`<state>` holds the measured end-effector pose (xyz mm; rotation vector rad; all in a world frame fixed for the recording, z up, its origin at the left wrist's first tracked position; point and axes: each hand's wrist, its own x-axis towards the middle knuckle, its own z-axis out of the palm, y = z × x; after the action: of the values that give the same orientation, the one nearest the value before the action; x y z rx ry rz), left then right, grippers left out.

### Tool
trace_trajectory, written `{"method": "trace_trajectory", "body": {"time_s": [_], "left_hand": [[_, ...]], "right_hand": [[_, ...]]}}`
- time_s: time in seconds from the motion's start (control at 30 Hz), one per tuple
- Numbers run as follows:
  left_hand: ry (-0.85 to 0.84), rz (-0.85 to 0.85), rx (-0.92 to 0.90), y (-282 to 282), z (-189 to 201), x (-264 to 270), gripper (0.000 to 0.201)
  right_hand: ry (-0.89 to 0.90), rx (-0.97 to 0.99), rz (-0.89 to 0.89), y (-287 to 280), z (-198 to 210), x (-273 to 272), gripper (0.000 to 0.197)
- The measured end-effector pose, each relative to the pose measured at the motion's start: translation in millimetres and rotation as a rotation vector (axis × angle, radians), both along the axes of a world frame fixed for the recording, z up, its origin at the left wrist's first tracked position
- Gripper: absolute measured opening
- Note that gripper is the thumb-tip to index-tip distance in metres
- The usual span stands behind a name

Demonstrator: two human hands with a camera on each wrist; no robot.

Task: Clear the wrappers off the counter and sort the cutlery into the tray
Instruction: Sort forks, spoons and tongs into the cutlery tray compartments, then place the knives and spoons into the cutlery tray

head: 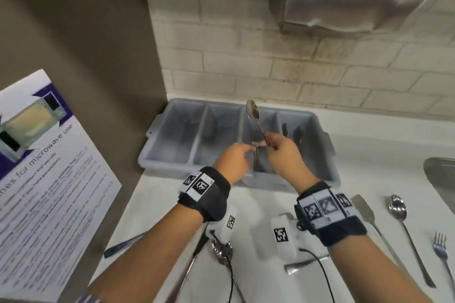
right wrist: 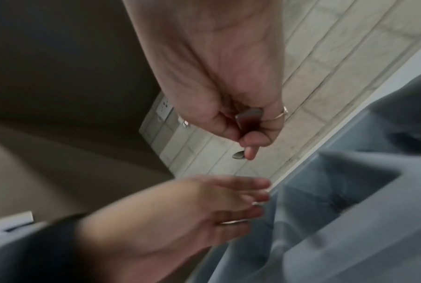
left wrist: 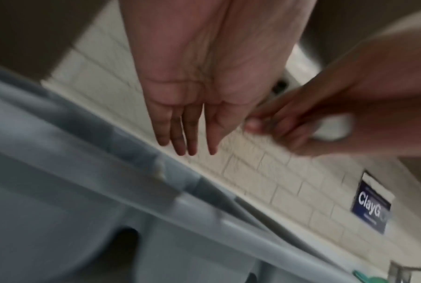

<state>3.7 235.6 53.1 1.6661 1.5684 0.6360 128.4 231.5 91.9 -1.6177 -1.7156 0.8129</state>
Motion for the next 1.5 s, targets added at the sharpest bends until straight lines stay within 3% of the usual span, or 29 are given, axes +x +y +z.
{"method": "trace_trajectory", "body": {"time_s": [0.1, 0.23, 0.37, 0.5, 0.63, 0.73, 0.77, 0.97, 1.07, 1.17, 1.37, 1.5], "left_hand": [[-0.067, 0.053, 0.082, -57, 4, -57, 0.037], [0.018, 0.111, 0.033, -121, -10, -112, 0.031], [0.070, 0.176, 0.009, -161, -37, -137, 0.027], [0.114, 0.209, -0.053, -186, -59, -137, 0.024], [0.127, 0.163, -0.166, -195, -66, -123, 0.014], [0.181, 0.162, -0.221, -198, -70, -112, 0.008], [0.200, 0.165, -0.241, -198, -72, -108, 0.011], [0.289, 0.200, -0.245, -203, -85, -90, 0.015], [0.302, 0.270, -0.249, -203, -89, -86, 0.024], [0.262, 0.324, -0.279, -203, -92, -82, 0.029], [0.337, 0.291, -0.251, -204, -93, -88, 0.024], [0.290, 0.256, -0.078, -210, -66, -112, 0.015]], "right_hand": [[-0.143, -0.087, 0.102, 34, -13, -51, 0.026], [-0.377, -0.180, 0.197, 49, -34, -101, 0.033], [-0.578, -0.252, 0.217, 48, -54, -125, 0.035], [-0.648, -0.215, 0.295, 45, -65, -124, 0.031], [-0.345, 0.105, 0.279, 9, -64, -97, 0.033], [-0.335, 0.305, 0.303, -54, -66, -64, 0.015], [-0.350, 0.271, 0.328, -76, -68, -53, 0.012], [-0.553, -0.166, 0.466, -162, -108, -7, 0.037], [-0.537, -0.254, 0.464, -180, -126, 2, 0.031], [-0.481, -0.261, 0.380, -189, -134, 3, 0.017], [-0.322, -0.193, 0.260, -185, -130, 8, 0.018], [-0.170, -0.106, 0.185, -174, -112, 20, 0.020]]}}
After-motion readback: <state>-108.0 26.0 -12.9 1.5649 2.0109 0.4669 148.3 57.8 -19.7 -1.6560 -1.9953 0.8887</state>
